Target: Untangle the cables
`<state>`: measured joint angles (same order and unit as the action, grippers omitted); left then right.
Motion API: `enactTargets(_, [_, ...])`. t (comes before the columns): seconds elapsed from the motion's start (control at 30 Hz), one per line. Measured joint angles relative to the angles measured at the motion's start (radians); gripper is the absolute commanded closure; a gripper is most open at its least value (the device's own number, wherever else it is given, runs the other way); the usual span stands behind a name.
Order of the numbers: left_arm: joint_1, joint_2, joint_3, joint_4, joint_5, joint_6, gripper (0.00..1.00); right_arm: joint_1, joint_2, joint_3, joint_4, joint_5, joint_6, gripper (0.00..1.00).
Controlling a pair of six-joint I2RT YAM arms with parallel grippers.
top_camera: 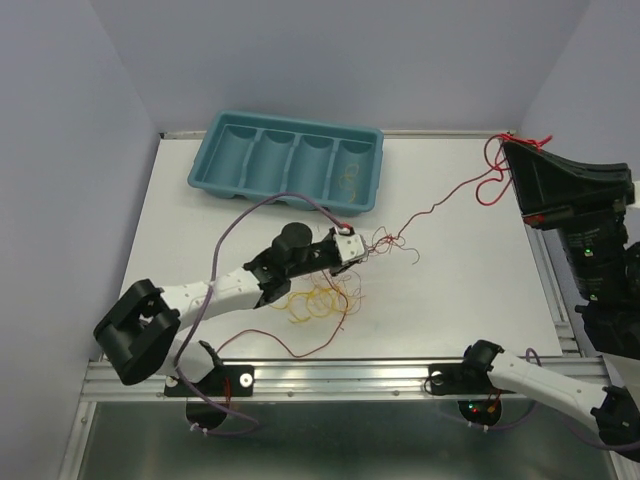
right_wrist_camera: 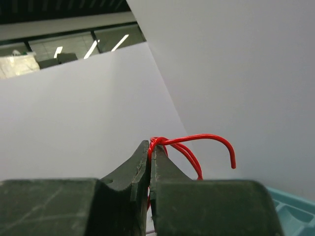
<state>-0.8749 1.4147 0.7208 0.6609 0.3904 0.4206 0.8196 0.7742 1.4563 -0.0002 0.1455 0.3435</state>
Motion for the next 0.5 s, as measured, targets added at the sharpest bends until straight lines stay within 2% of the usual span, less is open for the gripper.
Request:
enactTargets(0.1, [0.002, -0.111, -0.050, -0.050, -0.001, 0.018, 0.60, 0.000, -0.068, -0.054, 0.056, 0.051, -0.005, 0.99])
enactTargets(0.13, [0.002, -0.141, -0.061, -0.059, -0.001, 0.023, 0.68, 0.000, -0.074, -0.061, 0.071, 0.065, -0.008, 0.99])
enactTargets(0.17, [0.002, -0.178, -0.072, -0.067, -0.001, 0.028, 0.80, 0.000, -0.076, -0.070, 0.086, 0.079, -0.010, 0.99])
enactTargets(0.33, [0.005, -0.303, -0.109, -0.087, 0.000, 0.054, 0.78, 0.000, -0.055, -0.117, 0.097, 0.114, -0.016, 0.99])
enactTargets(0.4, [0.008, -0.328, -0.115, -0.098, -0.003, 0.061, 0.98, 0.000, -0.048, -0.140, 0.092, 0.144, -0.016, 0.99])
enactTargets(0.5, [0.020, -0.356, -0.125, -0.111, -0.007, 0.068, 1.00, 0.000, -0.061, -0.174, 0.090, 0.189, -0.021, 0.99])
